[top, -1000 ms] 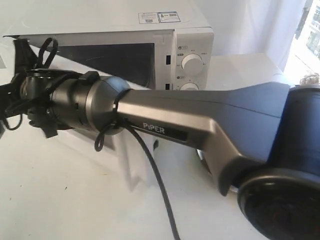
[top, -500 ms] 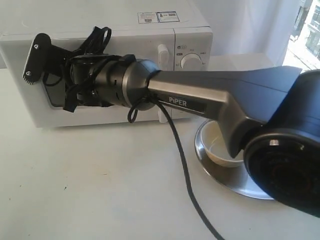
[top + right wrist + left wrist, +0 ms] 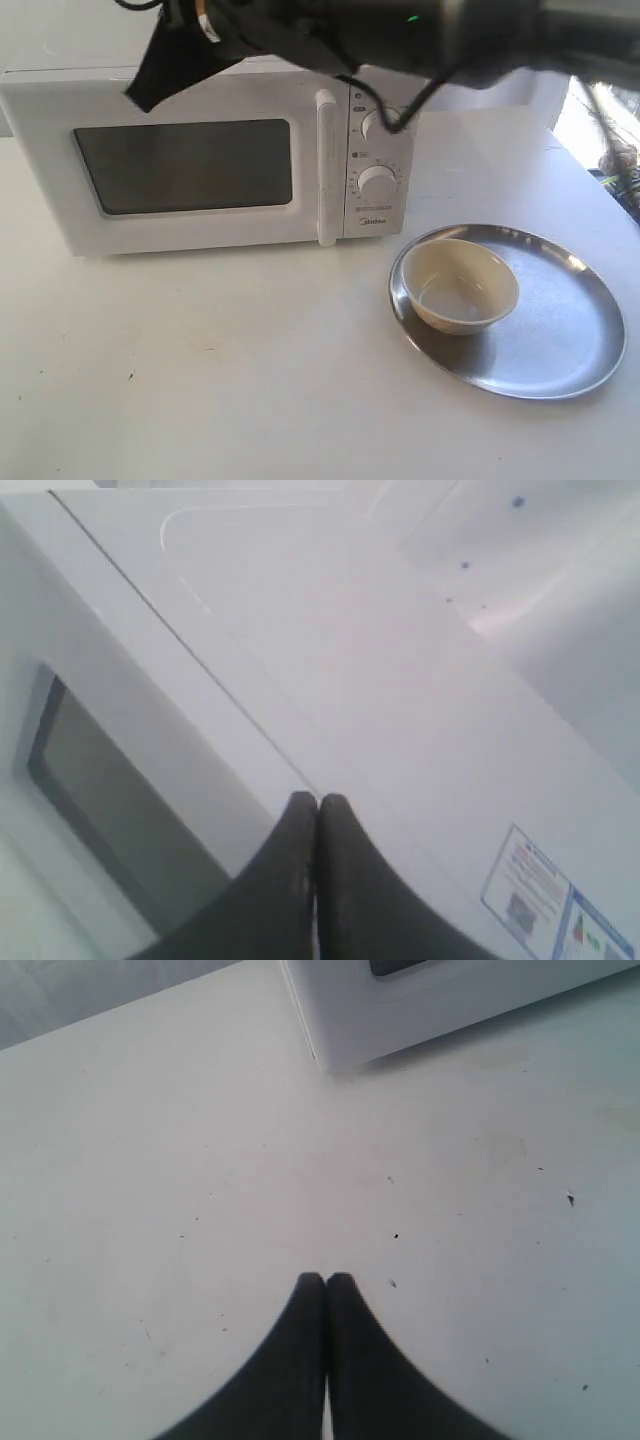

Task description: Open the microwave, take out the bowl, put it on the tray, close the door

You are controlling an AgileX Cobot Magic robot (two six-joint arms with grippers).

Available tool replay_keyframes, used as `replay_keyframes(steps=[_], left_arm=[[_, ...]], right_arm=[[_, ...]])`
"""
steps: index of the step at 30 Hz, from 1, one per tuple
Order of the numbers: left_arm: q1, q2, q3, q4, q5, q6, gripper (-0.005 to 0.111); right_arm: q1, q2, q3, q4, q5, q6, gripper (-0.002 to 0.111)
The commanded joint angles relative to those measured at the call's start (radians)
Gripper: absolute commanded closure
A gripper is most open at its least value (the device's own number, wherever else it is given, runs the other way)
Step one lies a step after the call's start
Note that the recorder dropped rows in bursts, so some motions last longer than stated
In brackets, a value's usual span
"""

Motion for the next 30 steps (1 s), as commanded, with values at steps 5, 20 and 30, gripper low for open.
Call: replay_keyframes(steps=[5, 20, 30], left_arm=[[-0.005, -0.002, -0.004, -0.005, -0.003, -0.002, 0.107], [-0.005, -0.002, -0.004, -0.005, -0.003, -0.002, 0.107], [-0.005, -0.002, -0.004, -0.005, -0.003, -0.002, 0.107]], right_arm=[[-0.002, -0.297, 0.405, 0.249, 0.035, -0.170, 0.108], [-0.002, -0.531, 0.524, 0.424, 0.353, -0.100, 0.108], [-0.002, -0.528, 0.524, 0.426, 0.352, -0.100, 0.108]])
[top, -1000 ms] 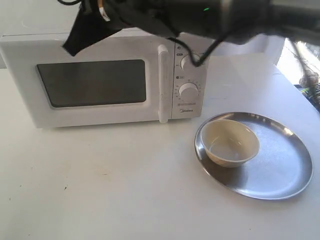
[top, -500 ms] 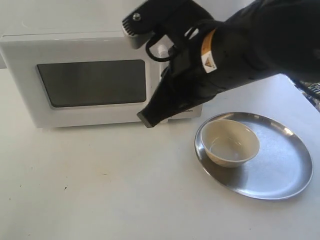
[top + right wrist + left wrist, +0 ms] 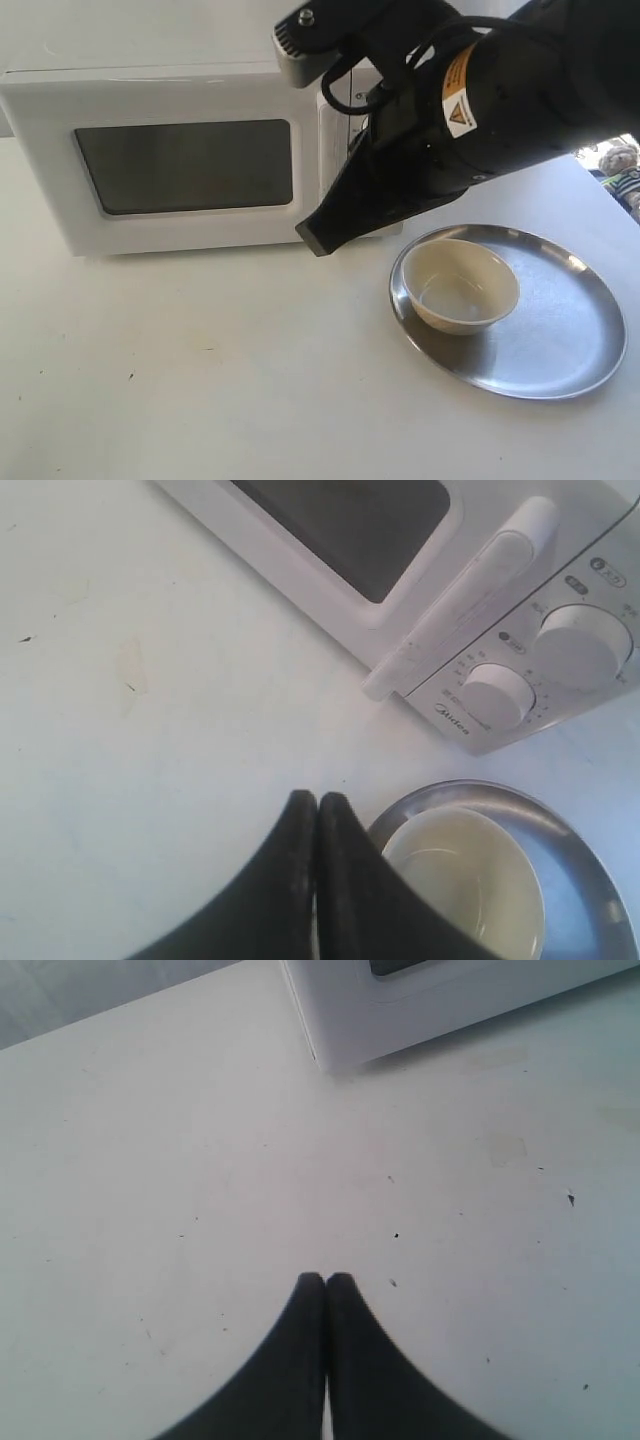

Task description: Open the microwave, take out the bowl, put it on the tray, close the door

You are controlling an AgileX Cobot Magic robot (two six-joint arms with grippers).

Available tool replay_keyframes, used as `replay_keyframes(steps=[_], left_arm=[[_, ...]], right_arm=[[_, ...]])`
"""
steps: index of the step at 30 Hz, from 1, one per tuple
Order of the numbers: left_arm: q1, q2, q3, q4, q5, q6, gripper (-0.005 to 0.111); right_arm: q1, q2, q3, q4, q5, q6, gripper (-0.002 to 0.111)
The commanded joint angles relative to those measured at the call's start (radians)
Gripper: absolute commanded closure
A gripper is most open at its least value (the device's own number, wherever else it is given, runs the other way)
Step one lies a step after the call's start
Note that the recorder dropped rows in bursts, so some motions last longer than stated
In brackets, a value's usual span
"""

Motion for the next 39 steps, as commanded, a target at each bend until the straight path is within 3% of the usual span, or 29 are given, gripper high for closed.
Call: replay_keyframes(steps=[1, 11, 14, 22, 27, 32, 33, 35, 39], left_arm=[[-0.005, -0.002, -0.004, -0.005, -0.003, -0.002, 0.107], [-0.005, -0.002, -0.004, -0.005, -0.003, -0.002, 0.107], [-0.005, -0.002, -0.004, -0.005, -0.003, -0.002, 0.107], [-0.005, -0.002, -0.004, -0.005, -0.003, -0.002, 0.107], [-0.005, -0.002, -0.004, -0.005, -0.003, -0.002, 0.107], [-0.005, -0.002, -0.004, -0.005, -0.003, -0.002, 0.107], [-0.005, -0.002, -0.004, -0.005, -0.003, -0.002, 0.107], [-0.005, -0.002, -0.004, -0.005, -0.003, -0.002, 0.107], [-0.005, -0.002, -0.004, -0.005, -0.003, -0.002, 0.107]], right_arm=[[-0.002, -0.006, 0.006, 0.003, 0.005, 0.004, 0.108], [-0.047, -0.213, 0.067, 0.051, 0.003, 0.004, 0.108], [-0.156, -0.366, 0.188, 0.131, -0.127, 0.004, 0.108], [-0.537, -0.899, 0.676, 0.208, -0.783, 0.004, 0.108], [-0.678, -1.116, 0.966, 0.286, -0.895, 0.036, 0.108], [-0.732, -1.151, 1.180, 0.317, -0.979, 0.131, 0.108], [-0.739, -1.151, 1.180, 0.319, -1.020, 0.145, 0.108], [-0.747, -1.156, 1.180, 0.319, -0.904, 0.154, 0.108], [-0.749, -1.157, 1.180, 0.314, -0.950, 0.154, 0.108]])
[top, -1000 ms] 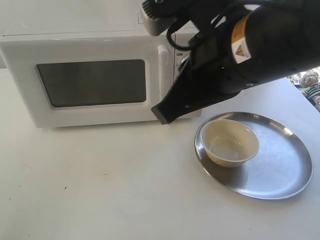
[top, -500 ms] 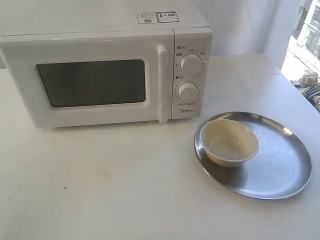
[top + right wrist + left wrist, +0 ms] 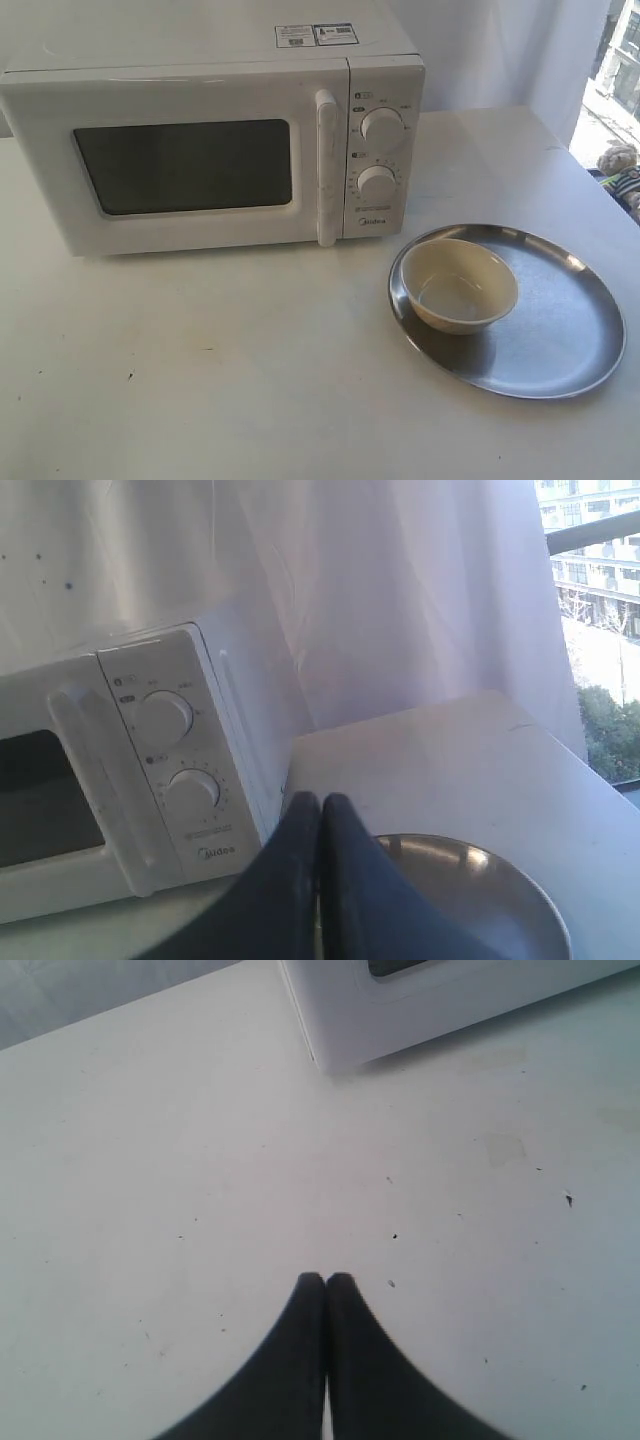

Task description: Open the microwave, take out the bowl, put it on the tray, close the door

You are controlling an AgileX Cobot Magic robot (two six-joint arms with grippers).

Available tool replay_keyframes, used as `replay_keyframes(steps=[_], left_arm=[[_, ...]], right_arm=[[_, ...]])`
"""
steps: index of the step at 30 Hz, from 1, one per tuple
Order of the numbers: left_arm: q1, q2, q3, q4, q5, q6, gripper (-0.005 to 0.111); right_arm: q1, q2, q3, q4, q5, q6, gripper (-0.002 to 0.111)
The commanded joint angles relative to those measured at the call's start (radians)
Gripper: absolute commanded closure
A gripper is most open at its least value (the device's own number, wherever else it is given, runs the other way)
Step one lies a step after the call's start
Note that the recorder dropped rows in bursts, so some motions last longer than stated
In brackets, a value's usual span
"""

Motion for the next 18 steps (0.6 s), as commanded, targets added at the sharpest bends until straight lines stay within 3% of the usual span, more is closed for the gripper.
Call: replay_keyframes(steps=[1, 5, 12, 18], left_arm=[[-0.005, -0.002, -0.004, -0.005, -0.003, -0.002, 0.107], [-0.005, -0.002, -0.004, -0.005, -0.003, -0.002, 0.107], [-0.005, -0.002, -0.004, -0.005, -0.003, -0.002, 0.107], [-0.005, -0.002, -0.004, -0.005, -0.003, -0.002, 0.107]], right_arm=[[-0.010, -0.008, 0.002, -0.002, -0.041, 0.011, 0.108], [-0.030, -0.008, 0.002, -0.002, 0.042, 0.011, 0.108], [-0.129, -0.049, 0.002, -0.002, 0.432, 0.003, 0.108], [-0.129, -0.051, 0.002, -0.002, 0.441, 0.003, 0.108]])
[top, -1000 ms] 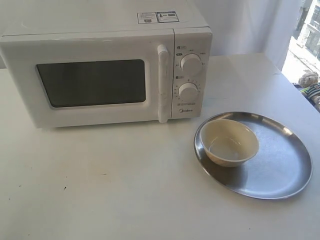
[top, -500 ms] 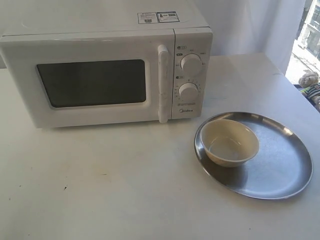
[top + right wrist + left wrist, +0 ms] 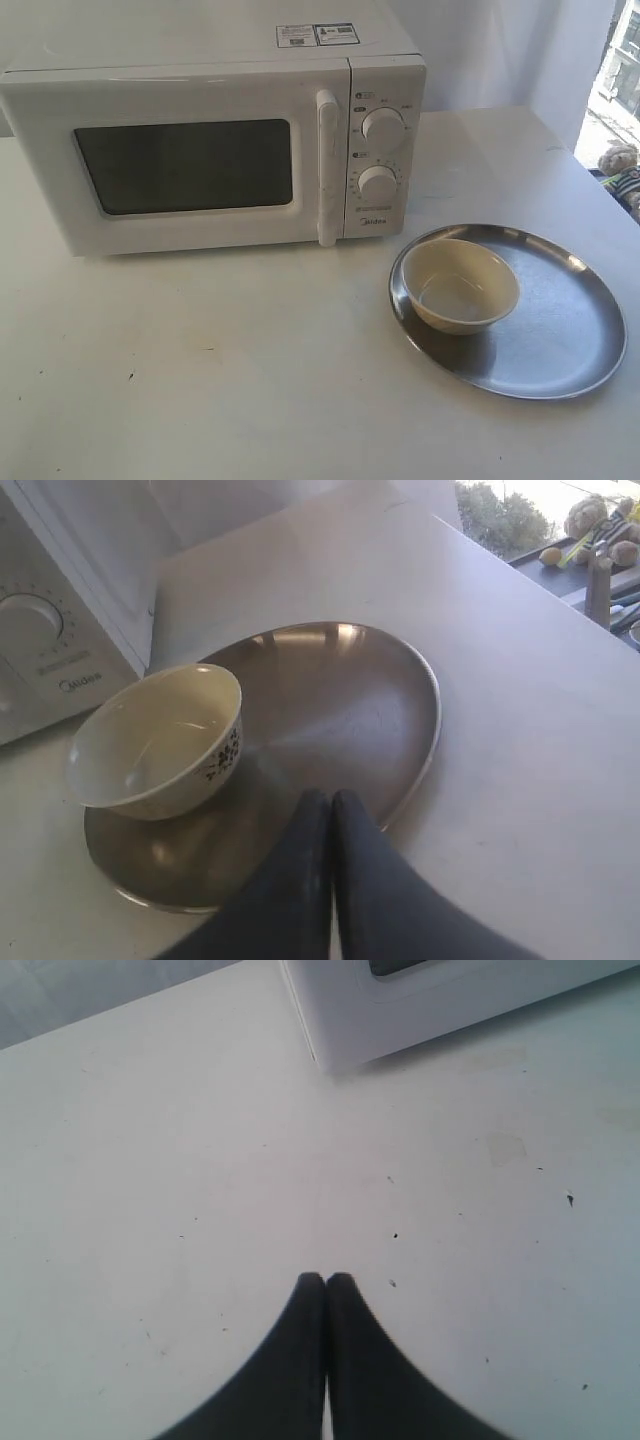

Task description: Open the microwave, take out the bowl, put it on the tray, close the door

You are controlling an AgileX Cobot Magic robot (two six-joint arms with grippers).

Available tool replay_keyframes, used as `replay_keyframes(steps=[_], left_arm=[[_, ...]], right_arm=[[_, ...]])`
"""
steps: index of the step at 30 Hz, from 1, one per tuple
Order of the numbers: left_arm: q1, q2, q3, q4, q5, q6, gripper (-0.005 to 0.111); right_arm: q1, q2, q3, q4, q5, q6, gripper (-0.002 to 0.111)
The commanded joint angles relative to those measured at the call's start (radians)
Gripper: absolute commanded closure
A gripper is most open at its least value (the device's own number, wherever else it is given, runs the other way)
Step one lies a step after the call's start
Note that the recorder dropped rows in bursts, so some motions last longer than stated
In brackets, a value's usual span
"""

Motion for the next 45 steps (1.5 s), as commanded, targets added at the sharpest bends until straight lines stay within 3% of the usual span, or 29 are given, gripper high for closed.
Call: replay_keyframes(steps=[1, 5, 11, 16, 45], left_arm=[[-0.005, -0.002, -0.004, -0.005, -0.003, -0.002, 0.107], [-0.005, -0.002, -0.004, -0.005, -0.003, -0.002, 0.107], [-0.005, -0.002, -0.004, -0.005, -0.003, -0.002, 0.107], [-0.005, -0.002, -0.004, -0.005, -0.003, -0.002, 0.107], [-0.005, -0.002, -0.004, -0.005, -0.003, -0.002, 0.107]], right_arm=[[-0.010, -0.004, 0.002, -0.002, 0.006, -0.003, 0.108], [-0.010, -0.007, 0.002, -0.007, 0.008, -0.036, 0.108], [-0.010, -0.102, 0.002, -0.137, 0.014, -0.189, 0.108], [-0.010, -0.110, 0.002, -0.138, 0.014, -0.366, 0.108], [-0.010, -0.110, 0.002, -0.138, 0.027, -0.360, 0.108]])
